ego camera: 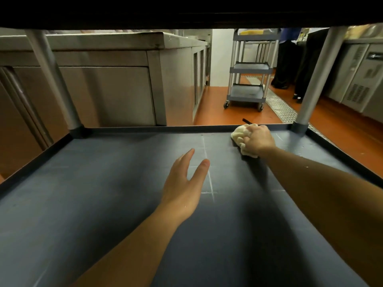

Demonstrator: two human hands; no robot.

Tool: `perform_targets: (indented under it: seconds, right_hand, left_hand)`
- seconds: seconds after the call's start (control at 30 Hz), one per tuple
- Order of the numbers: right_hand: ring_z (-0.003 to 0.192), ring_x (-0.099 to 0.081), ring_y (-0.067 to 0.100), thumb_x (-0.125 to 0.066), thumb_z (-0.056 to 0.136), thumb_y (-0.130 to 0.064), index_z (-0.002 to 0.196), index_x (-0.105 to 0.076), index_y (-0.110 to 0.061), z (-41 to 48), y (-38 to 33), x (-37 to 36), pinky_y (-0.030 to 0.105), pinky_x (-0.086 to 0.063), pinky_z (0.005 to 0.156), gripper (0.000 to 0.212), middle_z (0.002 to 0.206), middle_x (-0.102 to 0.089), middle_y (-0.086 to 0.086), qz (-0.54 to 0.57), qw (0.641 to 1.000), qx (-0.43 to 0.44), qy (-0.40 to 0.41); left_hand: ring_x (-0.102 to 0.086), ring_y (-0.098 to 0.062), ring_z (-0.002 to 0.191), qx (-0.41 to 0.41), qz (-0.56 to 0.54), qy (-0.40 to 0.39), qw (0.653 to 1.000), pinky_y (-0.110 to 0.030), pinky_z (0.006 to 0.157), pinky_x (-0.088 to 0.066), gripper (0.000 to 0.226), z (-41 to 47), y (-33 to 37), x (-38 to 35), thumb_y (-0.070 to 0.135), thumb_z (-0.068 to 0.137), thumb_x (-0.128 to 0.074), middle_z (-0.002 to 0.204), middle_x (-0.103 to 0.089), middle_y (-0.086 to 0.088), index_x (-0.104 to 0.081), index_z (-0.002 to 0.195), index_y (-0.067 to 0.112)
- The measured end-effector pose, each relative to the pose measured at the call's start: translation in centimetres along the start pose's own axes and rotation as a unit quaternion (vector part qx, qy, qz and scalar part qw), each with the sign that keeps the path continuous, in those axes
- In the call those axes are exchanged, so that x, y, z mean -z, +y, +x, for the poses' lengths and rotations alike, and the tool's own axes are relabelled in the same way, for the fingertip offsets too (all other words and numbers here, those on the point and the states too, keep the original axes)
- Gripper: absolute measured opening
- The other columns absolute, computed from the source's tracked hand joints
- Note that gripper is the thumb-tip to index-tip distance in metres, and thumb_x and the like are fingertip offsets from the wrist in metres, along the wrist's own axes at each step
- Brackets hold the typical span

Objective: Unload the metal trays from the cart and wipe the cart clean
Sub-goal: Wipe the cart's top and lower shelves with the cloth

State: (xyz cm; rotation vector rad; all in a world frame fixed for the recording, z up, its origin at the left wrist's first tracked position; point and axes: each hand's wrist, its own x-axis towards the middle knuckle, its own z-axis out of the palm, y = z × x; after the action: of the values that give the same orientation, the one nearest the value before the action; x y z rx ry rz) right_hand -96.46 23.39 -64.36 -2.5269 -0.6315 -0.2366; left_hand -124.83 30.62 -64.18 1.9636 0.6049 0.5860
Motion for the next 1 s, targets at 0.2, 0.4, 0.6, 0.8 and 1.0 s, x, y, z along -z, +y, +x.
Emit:
perform_targets:
  seconds: [0.2, 0.4, 0.6, 0.8, 1.0]
  right_hand:
    - [0.096, -0.056, 0.029, -0.059, 0.089, -0.026, 0.121, -0.057, -0.009, -1.5, 6.6, 4.9, 0.038, -0.050, 0.084, 0.036, 0.110, -0.058, 0.015, -0.083, 0.996, -0.044, 0.009]
    - [0.108, -0.054, 0.030, -0.059, 0.088, -0.027, 0.129, -0.052, -0.011, -5.9, 12.2, 9.5, 0.037, -0.047, 0.086, 0.045, 0.127, -0.054, 0.015, -0.116, 0.987, -0.112, 0.014]
    - [0.084, -0.051, 0.022, -0.061, 0.086, -0.034, 0.116, -0.058, -0.013, -11.6, 11.8, 11.3, 0.032, -0.043, 0.067, 0.037, 0.111, -0.056, 0.012, -0.147, 0.981, -0.123, 0.019]
    - [0.118, -0.051, 0.033, -0.065, 0.083, -0.017, 0.133, -0.051, -0.014, -16.5, 4.9, 9.2, 0.040, -0.043, 0.098, 0.052, 0.131, -0.052, 0.016, -0.040, 0.997, -0.069, -0.014]
    - [0.109, -0.053, 0.029, -0.057, 0.091, -0.026, 0.123, -0.053, -0.013, -22.1, -7.9, 4.1, 0.030, -0.041, 0.088, 0.036, 0.120, -0.052, 0.011, -0.027, 0.996, 0.074, -0.051]
  left_hand:
    - [-0.022, -0.004, 0.139, -0.006, -0.013, -0.032, 0.999, -0.027, 0.106, -0.020, 0.058, -0.7, 0.3, -1.4, 0.066, 0.087, -0.037, 0.152, -0.023, 0.021, -0.027, 0.142, 0.049]
    - [-0.025, -0.001, 0.137, -0.022, -0.039, -0.033, 0.998, -0.022, 0.104, -0.019, 0.060, -2.4, 0.7, -1.7, 0.065, 0.086, -0.040, 0.151, -0.027, 0.021, -0.030, 0.142, 0.046]
    - [-0.025, -0.004, 0.138, -0.035, -0.051, -0.040, 0.997, -0.026, 0.109, -0.021, 0.059, -5.0, 0.8, -0.9, 0.062, 0.090, -0.041, 0.152, -0.027, 0.017, -0.030, 0.144, 0.042]
    - [-0.023, -0.007, 0.140, -0.026, -0.042, -0.043, 0.998, -0.033, 0.115, -0.021, 0.060, -7.8, 0.2, 2.1, 0.059, 0.090, -0.042, 0.154, -0.025, 0.013, -0.030, 0.145, 0.039]
    - [-0.025, -0.009, 0.140, -0.021, 0.008, -0.005, 1.000, -0.026, 0.110, -0.020, 0.060, -11.0, -1.9, 7.4, 0.058, 0.091, -0.043, 0.154, -0.027, 0.010, -0.032, 0.145, 0.036]
